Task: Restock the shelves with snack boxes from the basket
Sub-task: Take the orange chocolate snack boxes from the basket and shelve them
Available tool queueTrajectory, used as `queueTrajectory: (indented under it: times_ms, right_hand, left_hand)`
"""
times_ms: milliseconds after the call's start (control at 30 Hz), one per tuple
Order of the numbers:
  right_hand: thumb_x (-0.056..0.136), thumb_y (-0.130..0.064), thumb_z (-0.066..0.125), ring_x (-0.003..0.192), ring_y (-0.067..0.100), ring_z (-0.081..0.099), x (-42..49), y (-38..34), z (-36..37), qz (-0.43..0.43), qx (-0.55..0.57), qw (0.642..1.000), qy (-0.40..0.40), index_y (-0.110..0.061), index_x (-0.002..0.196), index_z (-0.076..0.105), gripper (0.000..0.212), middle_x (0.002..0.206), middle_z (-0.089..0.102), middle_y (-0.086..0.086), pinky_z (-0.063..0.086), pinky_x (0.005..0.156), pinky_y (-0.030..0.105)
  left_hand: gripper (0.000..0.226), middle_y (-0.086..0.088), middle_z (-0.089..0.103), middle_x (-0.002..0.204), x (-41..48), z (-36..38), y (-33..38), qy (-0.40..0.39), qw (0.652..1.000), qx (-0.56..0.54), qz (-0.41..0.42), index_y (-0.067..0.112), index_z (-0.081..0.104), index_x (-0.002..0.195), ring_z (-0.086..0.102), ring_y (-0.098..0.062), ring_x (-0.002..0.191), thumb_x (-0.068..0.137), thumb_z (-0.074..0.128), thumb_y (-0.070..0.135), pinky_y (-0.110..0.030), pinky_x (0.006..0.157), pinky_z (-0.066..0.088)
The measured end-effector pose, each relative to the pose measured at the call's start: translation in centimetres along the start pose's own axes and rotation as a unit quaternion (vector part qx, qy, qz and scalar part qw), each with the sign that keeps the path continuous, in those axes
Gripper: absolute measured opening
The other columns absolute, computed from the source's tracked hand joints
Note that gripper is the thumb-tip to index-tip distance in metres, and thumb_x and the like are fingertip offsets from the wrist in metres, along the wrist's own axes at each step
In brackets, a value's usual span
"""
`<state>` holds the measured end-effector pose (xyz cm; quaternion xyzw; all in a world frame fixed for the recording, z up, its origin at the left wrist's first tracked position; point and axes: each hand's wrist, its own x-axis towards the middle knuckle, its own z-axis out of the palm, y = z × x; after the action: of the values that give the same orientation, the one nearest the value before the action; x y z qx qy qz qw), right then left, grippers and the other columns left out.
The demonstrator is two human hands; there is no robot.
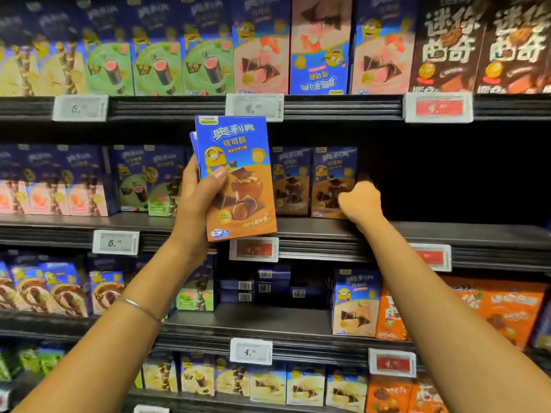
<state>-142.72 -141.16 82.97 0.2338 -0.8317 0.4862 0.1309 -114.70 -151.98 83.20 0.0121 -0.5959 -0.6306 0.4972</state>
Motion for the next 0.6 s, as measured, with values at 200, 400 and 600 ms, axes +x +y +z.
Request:
queueTrajectory:
  times_ms: [200,400,600]
  right_hand:
    - [0.088,-0.024,0.057,0.064,0.02,0.049,0.6,-0.5,0.9,0.001,-0.091,0.996,-0.017,-0.014,0.079,0.055,0.014,0.083,0.056,0.006,0.041,0.065,0.029]
    - [0.087,-0.03,0.061,0.109,0.04,0.058,-1.2,-2.1,-0.3,0.015,-0.067,0.998,-0.007,-0.012,0.099,0.06,0.021,0.12,0.063,0.019,0.05,0.087,0.042]
    - [0.087,-0.053,0.066,0.108,0.01,0.065,-9.9,-8.2,-1.8,-0.146,0.302,0.938,-0.091,-0.022,0.115,0.063,0.042,0.116,0.067,-0.006,0.056,0.092,0.038]
  left_hand:
    - [0.062,-0.012,0.07,0.132,0.4,-0.4,-0.7,-0.001,1.0,0.013,0.019,0.009,0.044,0.147,0.075,-0.025,0.107,0.09,0.06,0.028,-0.039,0.085,0.063]
    - [0.074,-0.007,0.07,0.132,0.1,-0.7,-0.7,-0.011,0.999,0.008,0.033,0.009,0.038,0.154,0.075,-0.026,0.11,0.09,0.067,0.033,-0.04,0.086,0.063]
    - [0.089,-0.013,0.066,0.14,-0.3,-0.8,-0.6,0.005,0.999,0.008,0.046,0.009,0.035,0.156,0.072,-0.03,0.116,0.082,0.072,0.041,-0.04,0.087,0.062]
